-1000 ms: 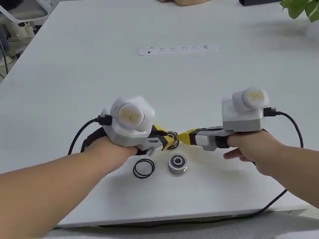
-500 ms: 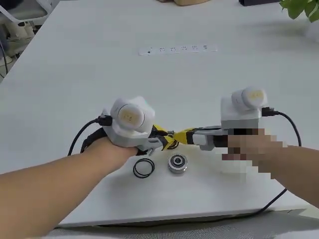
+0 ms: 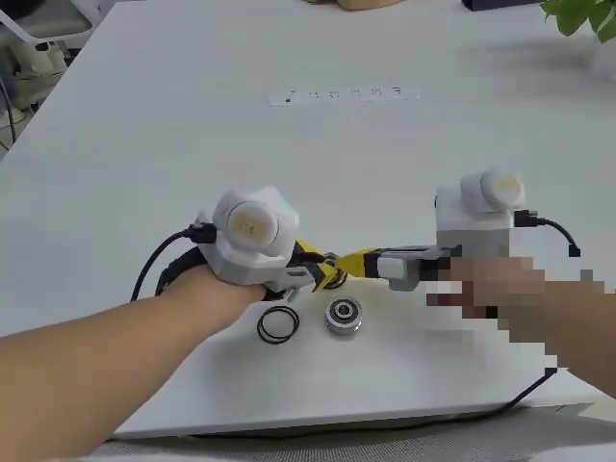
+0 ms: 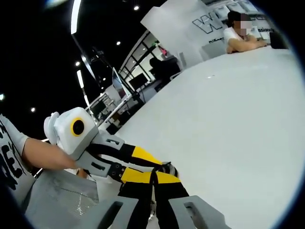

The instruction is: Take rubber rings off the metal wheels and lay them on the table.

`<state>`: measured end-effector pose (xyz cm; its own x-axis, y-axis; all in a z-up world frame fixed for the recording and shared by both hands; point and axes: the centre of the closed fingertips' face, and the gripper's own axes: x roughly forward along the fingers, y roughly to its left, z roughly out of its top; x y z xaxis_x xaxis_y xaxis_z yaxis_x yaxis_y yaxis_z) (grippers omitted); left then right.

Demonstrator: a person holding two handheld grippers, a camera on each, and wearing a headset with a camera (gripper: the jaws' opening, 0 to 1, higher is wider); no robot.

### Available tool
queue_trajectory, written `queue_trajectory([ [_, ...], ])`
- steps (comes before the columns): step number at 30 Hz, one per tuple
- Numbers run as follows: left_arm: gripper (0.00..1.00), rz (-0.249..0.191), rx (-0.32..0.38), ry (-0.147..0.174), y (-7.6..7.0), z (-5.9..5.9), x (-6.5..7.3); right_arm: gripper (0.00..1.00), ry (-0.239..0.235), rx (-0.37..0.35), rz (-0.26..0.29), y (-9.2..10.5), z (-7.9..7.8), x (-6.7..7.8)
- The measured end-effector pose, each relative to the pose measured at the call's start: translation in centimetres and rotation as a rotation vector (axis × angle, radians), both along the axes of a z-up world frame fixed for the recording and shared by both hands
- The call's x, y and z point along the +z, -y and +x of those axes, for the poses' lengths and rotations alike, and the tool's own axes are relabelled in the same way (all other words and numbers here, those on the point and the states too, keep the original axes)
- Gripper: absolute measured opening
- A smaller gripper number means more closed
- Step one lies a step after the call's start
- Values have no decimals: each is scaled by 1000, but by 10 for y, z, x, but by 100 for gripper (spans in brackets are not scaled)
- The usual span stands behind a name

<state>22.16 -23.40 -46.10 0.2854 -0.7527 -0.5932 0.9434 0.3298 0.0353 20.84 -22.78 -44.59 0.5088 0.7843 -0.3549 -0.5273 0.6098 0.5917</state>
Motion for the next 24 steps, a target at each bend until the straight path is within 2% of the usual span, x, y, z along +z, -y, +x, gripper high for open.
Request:
queue_trajectory([
  [10, 7, -5, -3, 2, 0, 0, 0, 0, 1, 43, 73, -7, -8, 9],
  [16, 7, -5, -1, 2, 0, 0, 0, 0, 40, 43, 71, -8, -8, 8],
  [20, 7, -5, 0, 2, 0, 0, 0, 0, 17, 30, 78, -6, -6, 8],
  [24, 7, -5, 3, 1, 0, 0, -1, 0, 18, 12, 70, -4, -4, 7],
])
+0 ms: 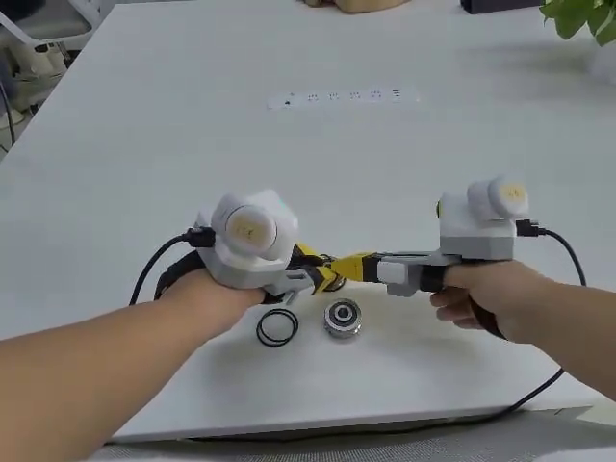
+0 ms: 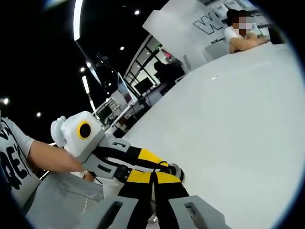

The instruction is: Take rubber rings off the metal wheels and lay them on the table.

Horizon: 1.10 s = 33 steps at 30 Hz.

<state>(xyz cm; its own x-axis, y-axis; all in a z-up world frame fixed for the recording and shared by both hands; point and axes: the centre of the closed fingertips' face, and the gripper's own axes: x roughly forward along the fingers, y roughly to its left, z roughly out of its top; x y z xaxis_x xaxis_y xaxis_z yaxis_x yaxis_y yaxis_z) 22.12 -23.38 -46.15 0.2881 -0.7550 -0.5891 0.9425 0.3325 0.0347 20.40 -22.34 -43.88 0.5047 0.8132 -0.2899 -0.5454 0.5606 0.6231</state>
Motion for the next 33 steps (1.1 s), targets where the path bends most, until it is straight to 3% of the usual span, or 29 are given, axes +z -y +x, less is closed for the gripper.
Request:
queue_trajectory([
  [3, 7, 0, 1, -1, 0, 0, 0, 0, 7, -13, -28, 3, 2, -3],
  [8, 7, 1, 2, -2, 0, 0, 0, 0, 3, 1, -13, 1, -1, -2],
  [24, 8, 31, -16, -12, 0, 0, 1, 0, -5, -22, -48, 6, 3, -7],
  [33, 11, 19, -32, -13, -3, -6, 9, 0, -13, -25, -44, 6, 4, -6],
])
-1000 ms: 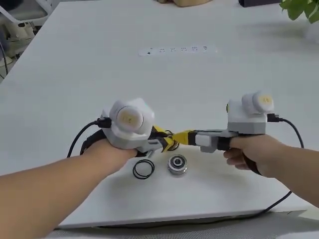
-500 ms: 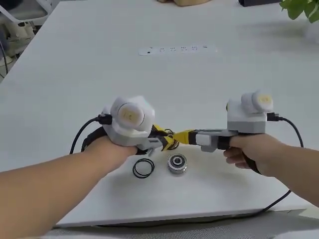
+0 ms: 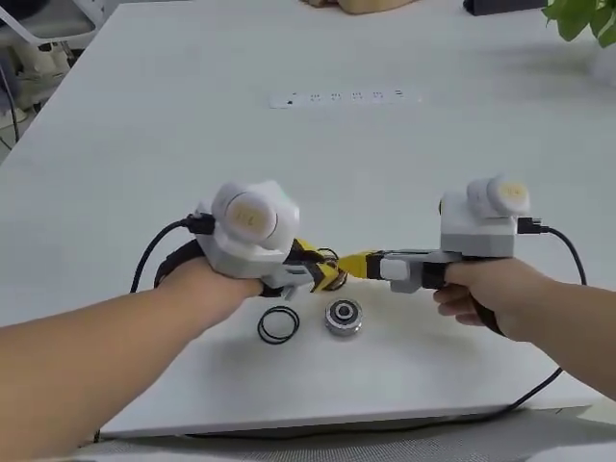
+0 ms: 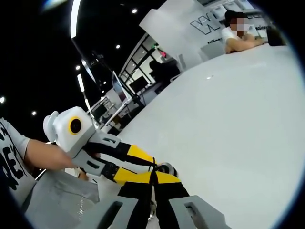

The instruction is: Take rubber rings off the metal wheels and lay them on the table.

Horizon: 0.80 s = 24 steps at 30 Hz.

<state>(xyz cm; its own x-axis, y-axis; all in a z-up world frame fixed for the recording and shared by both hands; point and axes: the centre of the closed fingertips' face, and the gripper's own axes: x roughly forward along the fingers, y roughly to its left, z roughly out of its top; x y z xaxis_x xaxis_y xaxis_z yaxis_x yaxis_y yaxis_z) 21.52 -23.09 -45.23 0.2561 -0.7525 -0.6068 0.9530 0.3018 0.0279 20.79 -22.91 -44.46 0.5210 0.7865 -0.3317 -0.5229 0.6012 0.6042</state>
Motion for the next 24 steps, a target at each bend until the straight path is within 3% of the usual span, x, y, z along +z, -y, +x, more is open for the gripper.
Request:
queue_trajectory([
  [10, 16, -39, -29, 6, -8, -12, 18, 0, 10, -15, 12, 2, 1, 7],
  [24, 30, -102, -2, -2, -33, -16, 44, 0, 33, 11, 23, -6, -3, 19],
])
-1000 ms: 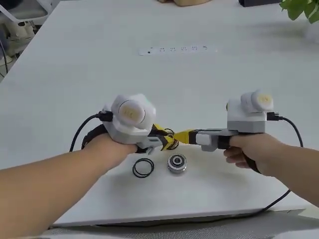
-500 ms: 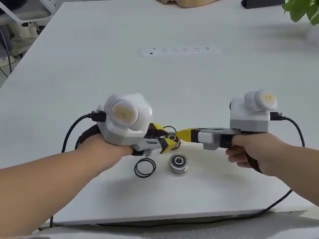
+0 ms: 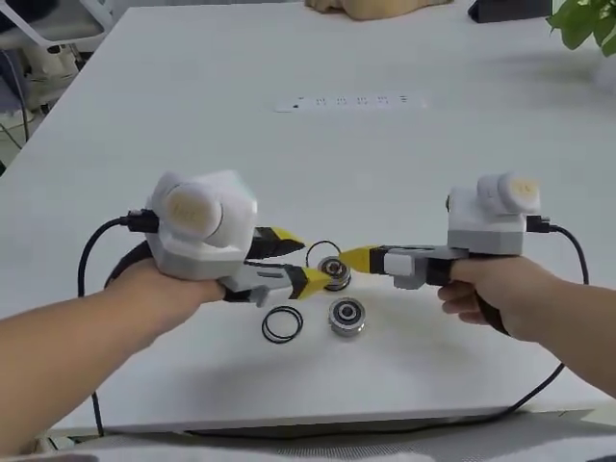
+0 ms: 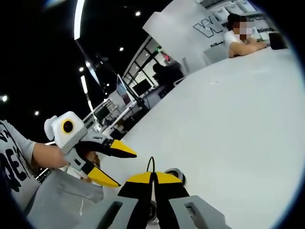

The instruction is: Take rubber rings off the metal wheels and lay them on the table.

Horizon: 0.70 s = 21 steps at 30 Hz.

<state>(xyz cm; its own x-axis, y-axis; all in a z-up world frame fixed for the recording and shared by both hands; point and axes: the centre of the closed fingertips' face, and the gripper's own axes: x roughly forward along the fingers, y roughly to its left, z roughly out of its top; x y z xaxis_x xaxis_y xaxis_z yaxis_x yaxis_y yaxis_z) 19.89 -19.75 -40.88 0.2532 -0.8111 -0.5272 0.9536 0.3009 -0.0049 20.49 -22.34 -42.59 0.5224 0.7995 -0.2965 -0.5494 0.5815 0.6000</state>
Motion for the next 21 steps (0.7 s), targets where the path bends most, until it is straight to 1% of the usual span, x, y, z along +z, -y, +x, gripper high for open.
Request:
queue_trajectory([
  [6, 33, -22, 26, -6, -15, -3, 10, 0, 5, 25, 4, -8, -4, 4],
  [10, 35, -27, 35, 0, -25, -8, 15, 0, 6, 36, 8, -12, -7, 6],
  [12, 35, -29, 38, 0, -32, -7, 15, 0, 7, 43, 8, -15, -9, 7],
  [17, 36, -33, 53, -5, -45, -14, 17, 0, 7, 70, -4, -23, -14, 7],
  [20, 37, -26, 65, -3, -54, -16, 16, 0, 5, 91, -12, -28, -17, 6],
  [21, 38, -24, 70, -8, -57, -17, 15, 0, 3, 100, -15, -31, -19, 5],
])
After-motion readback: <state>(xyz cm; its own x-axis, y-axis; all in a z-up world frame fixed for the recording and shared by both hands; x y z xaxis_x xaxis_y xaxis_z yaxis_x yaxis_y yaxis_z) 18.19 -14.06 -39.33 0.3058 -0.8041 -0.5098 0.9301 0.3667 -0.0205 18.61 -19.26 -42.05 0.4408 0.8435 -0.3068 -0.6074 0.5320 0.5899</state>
